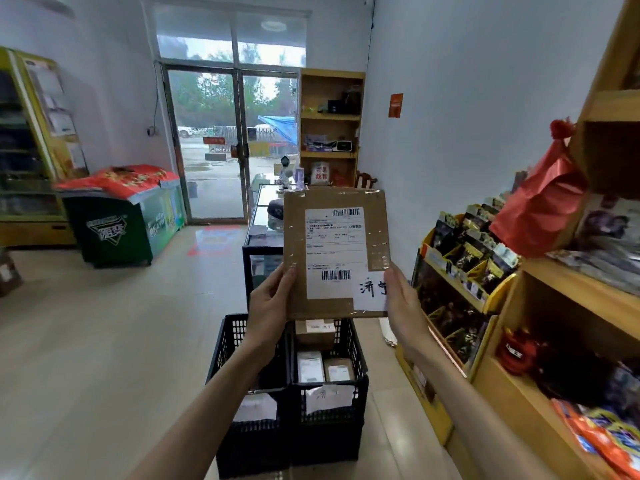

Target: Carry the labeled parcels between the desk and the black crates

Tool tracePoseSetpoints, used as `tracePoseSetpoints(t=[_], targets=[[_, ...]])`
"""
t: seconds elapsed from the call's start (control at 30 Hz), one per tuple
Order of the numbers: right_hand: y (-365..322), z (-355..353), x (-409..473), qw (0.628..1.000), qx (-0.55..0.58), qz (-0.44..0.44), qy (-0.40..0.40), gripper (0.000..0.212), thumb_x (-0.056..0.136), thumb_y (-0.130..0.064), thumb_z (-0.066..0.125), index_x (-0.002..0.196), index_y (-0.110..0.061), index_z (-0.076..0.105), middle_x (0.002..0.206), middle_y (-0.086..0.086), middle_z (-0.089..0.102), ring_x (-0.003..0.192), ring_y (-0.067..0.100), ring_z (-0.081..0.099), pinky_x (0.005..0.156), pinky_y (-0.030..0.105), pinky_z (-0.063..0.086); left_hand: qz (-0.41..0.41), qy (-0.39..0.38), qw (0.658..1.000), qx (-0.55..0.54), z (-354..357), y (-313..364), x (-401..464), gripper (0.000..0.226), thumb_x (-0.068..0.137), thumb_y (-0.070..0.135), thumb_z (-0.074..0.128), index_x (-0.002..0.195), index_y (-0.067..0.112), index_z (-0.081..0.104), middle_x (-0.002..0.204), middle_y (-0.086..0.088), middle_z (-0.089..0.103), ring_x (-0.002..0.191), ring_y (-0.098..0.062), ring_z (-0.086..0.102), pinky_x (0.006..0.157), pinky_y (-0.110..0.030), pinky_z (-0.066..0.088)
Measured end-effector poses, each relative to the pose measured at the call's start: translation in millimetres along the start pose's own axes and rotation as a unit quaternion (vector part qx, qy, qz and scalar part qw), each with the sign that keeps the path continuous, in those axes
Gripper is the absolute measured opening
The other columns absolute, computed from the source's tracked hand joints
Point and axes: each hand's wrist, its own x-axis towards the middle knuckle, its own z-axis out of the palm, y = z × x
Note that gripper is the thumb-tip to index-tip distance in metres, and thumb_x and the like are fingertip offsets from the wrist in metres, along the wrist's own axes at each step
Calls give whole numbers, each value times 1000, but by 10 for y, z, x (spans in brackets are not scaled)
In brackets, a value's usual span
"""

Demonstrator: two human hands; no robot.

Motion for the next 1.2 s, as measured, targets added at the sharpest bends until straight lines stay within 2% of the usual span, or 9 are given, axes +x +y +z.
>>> tracePoseSetpoints(t=[0.2, 0.33, 0.4, 0.57, 0.7, 0.8, 0.93, 1.03, 1.2], targets=[[105, 185, 876, 1000, -18, -25, 2, 50, 105, -51, 31, 148, -29, 43, 141, -8, 57, 133, 8, 51, 115, 40, 39, 2, 3, 1000, -14, 21, -212, 923, 26, 103, 29, 54, 127, 31, 62, 94, 21, 77, 86, 3, 72, 71, -20, 61], [341, 236, 1346, 1000, -6, -15, 0, 42, 108, -38, 32, 146, -25, 45, 128, -9, 65, 112, -5, 61, 89, 13, 51, 3, -3, 1000, -14, 60, -426, 1441, 24, 103, 27, 54, 124, 33, 62, 98, 16, 77, 88, 2, 72, 69, -14, 56], [502, 214, 1550, 1000, 7, -5, -1, 38, 109, -33, 33, 143, -25, 47, 121, -11, 66, 101, -12, 63, 77, 7, 50, 0, -7, 1000, -4, 96, -568, 1665, 26, 103, 27, 55, 128, 32, 62, 104, 12, 77, 93, -1, 72, 73, -15, 57], [952, 175, 2050, 1000, 1, 19, 11, 48, 104, -52, 39, 145, -28, 47, 135, -4, 62, 120, 3, 61, 101, 30, 52, -27, -20, 999, 13, 235, -935, 2143, 22, 103, 29, 56, 122, 32, 66, 106, 14, 77, 99, -6, 73, 84, -26, 60], [1348, 85, 2429, 999, 3, 45, 12, 36, 109, -36, 34, 136, -23, 54, 113, -1, 73, 105, 11, 70, 85, 25, 58, -37, -17, 999, 29, 445, -1330, 2574, 24, 103, 27, 55, 124, 29, 66, 101, 18, 77, 97, -4, 73, 80, -21, 59], [1682, -7, 2804, 998, -1, 54, 10, 35, 109, -34, 34, 137, -24, 53, 112, -1, 73, 103, 9, 70, 85, 28, 59, -48, -12, 998, 33, 639, -1652, 2916, 27, 103, 27, 56, 128, 24, 65, 102, 18, 77, 95, -1, 72, 75, -16, 57], [2105, -150, 3401, 996, 32, 84, 1, 28, 109, -34, 35, 129, -40, 54, 111, -3, 72, 102, 7, 70, 82, 25, 58, -78, 11, 996, 40, 933, -2047, 3432, 32, 102, 27, 58, 132, 18, 66, 110, 7, 77, 96, -4, 73, 77, -19, 59], [2415, -251, 3872, 994, 39, 104, -13, 36, 108, -38, 35, 136, -26, 55, 113, 5, 74, 100, 14, 72, 87, 37, 59, -94, 23, 994, 57, 1141, -2281, 3813, 33, 103, 25, 57, 133, 14, 65, 109, 6, 77, 97, -5, 73, 75, -17, 57], [3081, -348, 4519, 989, 35, 137, -36, 40, 108, -38, 35, 137, -19, 54, 107, 1, 75, 98, 14, 72, 78, 26, 59, -125, 41, 988, 85, 1380, -2824, 4406, 26, 104, 26, 56, 127, 22, 67, 114, 6, 76, 100, -6, 72, 80, -20, 58]])
